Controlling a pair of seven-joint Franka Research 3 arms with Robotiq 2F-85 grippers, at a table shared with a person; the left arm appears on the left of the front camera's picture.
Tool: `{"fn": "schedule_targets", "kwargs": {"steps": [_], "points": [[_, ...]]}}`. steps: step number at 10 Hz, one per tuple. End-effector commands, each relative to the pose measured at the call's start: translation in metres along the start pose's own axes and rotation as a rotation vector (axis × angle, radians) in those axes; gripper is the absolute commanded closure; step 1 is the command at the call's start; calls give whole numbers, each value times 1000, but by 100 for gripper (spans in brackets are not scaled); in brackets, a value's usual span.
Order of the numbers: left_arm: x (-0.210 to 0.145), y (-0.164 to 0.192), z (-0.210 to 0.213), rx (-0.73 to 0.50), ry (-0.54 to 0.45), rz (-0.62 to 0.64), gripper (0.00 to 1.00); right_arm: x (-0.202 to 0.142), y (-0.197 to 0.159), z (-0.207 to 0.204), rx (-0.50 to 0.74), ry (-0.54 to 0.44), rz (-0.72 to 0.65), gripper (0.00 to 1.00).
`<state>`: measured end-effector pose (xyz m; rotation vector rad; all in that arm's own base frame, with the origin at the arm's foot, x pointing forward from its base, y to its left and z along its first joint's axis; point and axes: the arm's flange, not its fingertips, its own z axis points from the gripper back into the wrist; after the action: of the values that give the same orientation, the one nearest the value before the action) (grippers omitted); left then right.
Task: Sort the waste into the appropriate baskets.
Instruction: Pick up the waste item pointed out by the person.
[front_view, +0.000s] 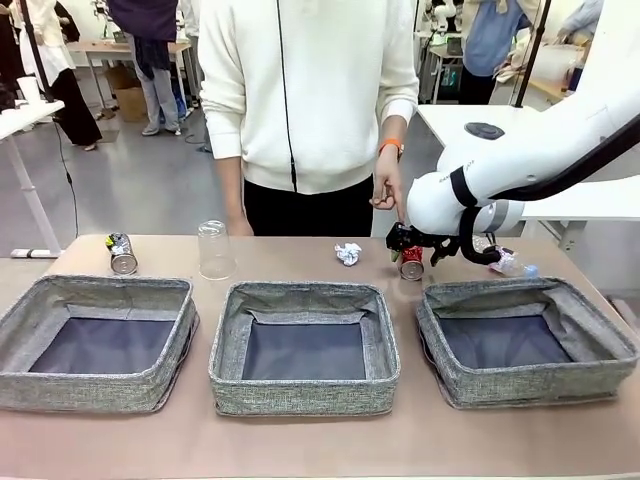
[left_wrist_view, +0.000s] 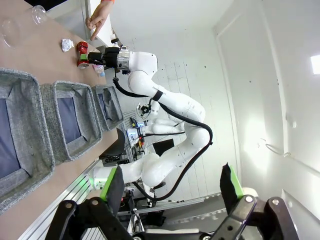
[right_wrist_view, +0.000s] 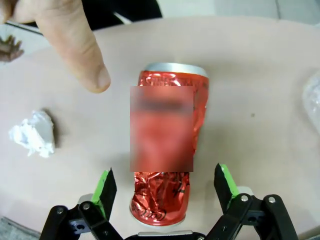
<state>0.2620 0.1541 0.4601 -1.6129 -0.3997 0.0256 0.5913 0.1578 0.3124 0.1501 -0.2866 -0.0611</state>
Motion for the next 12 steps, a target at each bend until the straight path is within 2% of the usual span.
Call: {"fn": "schedule_targets", "kwargs": {"steps": [1,2,3,4,5,7,8,9,10,12], "points": [[-1,-3,-2,-21,-5,-22,0,4,9,1,-36,-19,-24,0],[-1,-3,-2,-21,-5,-22,0,4,8,0,-32,-19,-31,0],[-1,-3,-2,-21,-5,-22,0,3,8,-1,-33,-12,-43,50],[-1,-3,-2,-21,-5,-22,0,2,7,-2,-22,-8,-51,60],[-1,-3,-2,-21,-5,-22,0,1,6,-2,-22,-10,-54,100],[-1,-3,-2,-21,-5,-22,0,1,5,-3,-25,1,-56,100],[-1,-3,-2,-21,-5,-22,0,1,4,-3,-27,4,-58,87],[-1,-3,-2,-21,-5,-22,0,1,4,-4,-28,7,-61,96],[-1,-3,-2,-21,-5,-22,0,1,3,-4,-30,9,-66,100],[-1,-3,-2,-21,-5,-22,0,1,2,-5,-22,5,-84,100]]}}
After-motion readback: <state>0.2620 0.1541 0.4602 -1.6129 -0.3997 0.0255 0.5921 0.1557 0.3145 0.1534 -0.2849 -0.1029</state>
